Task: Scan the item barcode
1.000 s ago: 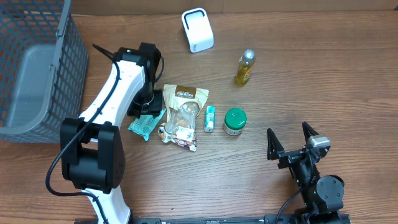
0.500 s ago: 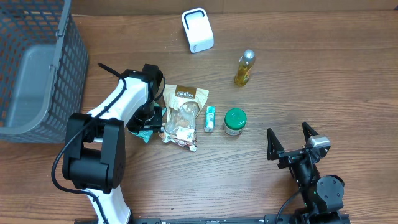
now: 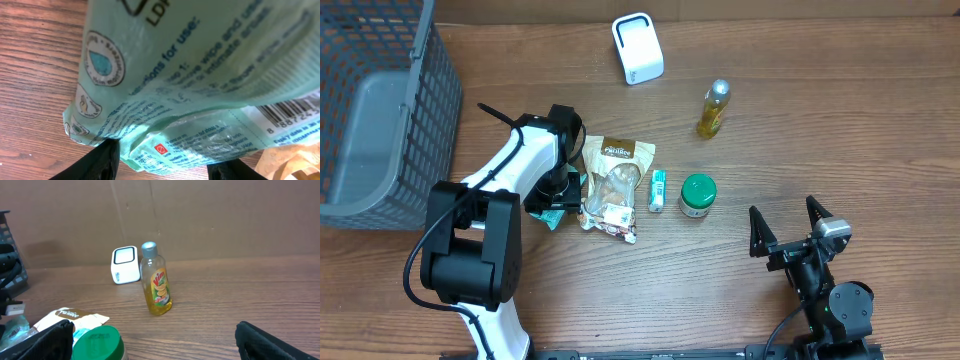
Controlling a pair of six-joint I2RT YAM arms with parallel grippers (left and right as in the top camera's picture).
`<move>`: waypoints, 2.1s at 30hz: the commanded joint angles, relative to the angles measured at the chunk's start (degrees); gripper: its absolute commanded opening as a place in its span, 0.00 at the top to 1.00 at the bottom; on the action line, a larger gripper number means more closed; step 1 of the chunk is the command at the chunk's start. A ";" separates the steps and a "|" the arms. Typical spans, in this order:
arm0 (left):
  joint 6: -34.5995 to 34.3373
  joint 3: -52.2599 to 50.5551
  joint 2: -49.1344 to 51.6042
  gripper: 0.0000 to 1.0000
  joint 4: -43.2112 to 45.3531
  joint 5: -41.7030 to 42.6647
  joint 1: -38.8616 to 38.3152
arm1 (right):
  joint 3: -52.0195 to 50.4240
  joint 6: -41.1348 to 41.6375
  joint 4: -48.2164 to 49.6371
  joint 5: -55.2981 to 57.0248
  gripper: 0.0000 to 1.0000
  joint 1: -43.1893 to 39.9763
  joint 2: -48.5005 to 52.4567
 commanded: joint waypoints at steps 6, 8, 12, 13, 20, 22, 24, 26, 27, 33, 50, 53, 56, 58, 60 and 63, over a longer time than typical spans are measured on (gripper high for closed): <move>-0.57 -0.68 0.17 0.46 0.72 -0.98 0.04 | -0.61 -0.22 0.44 -0.09 0.00 -0.15 -0.39; -0.59 -0.90 0.17 0.46 0.96 -0.98 0.04 | -0.61 -0.22 0.44 -0.07 0.00 -0.15 -0.39; -0.59 -2.10 0.17 0.47 2.27 -0.98 0.04 | -0.61 -0.22 0.44 -0.07 0.00 -0.15 -0.39; -0.59 -2.47 0.17 0.47 2.71 -0.98 0.04 | -0.61 -0.22 0.44 -0.07 0.00 -0.15 -0.39; -1.01 -3.74 0.17 0.46 4.15 -1.99 0.04 | -0.61 -0.22 0.44 -0.07 0.00 -0.15 -0.39; -0.98 -3.74 0.17 0.47 4.35 -2.99 0.07 | -0.61 -0.22 0.44 -0.07 0.00 -0.15 -0.39; -1.01 -3.74 0.17 0.47 4.55 -4.66 0.07 | -0.61 -0.22 0.44 -0.07 0.00 -0.15 -0.39; -1.01 -3.74 0.17 0.47 4.63 -6.14 0.11 | -0.61 -0.22 0.44 -0.07 0.00 -0.15 -0.39; -1.09 -3.74 0.17 0.47 4.79 -7.02 0.13 | -0.61 -0.22 0.44 -0.07 0.00 -0.15 -0.39; -2.05 -3.74 0.17 0.45 6.71 -9.33 1.07 | -0.61 -0.22 0.44 -0.07 0.00 -0.15 -0.39; -1.22 7.96 0.15 0.40 -0.74 -6.69 3.85 | -0.61 -0.22 0.44 -0.07 0.00 -0.15 -0.39; -1.16 11.69 0.15 0.32 -3.21 -6.54 3.85 | -0.61 -0.22 0.44 -0.09 0.00 -0.15 -0.39; -1.09 15.63 0.15 0.31 -5.70 -4.00 3.85 | -0.61 -0.22 0.44 -0.09 0.00 -0.15 -0.39; -0.17 17.70 0.15 0.34 -6.75 0.28 3.85 | -0.61 -0.22 0.44 -0.07 0.00 -0.15 -0.39; 0.11 19.15 0.15 0.37 -7.34 5.88 3.67 | -0.61 -0.22 0.44 -0.07 0.00 -0.15 -0.39; 0.11 19.19 0.17 0.37 -7.30 12.96 2.69 | -0.61 -0.22 0.44 -0.07 0.00 -0.15 -0.39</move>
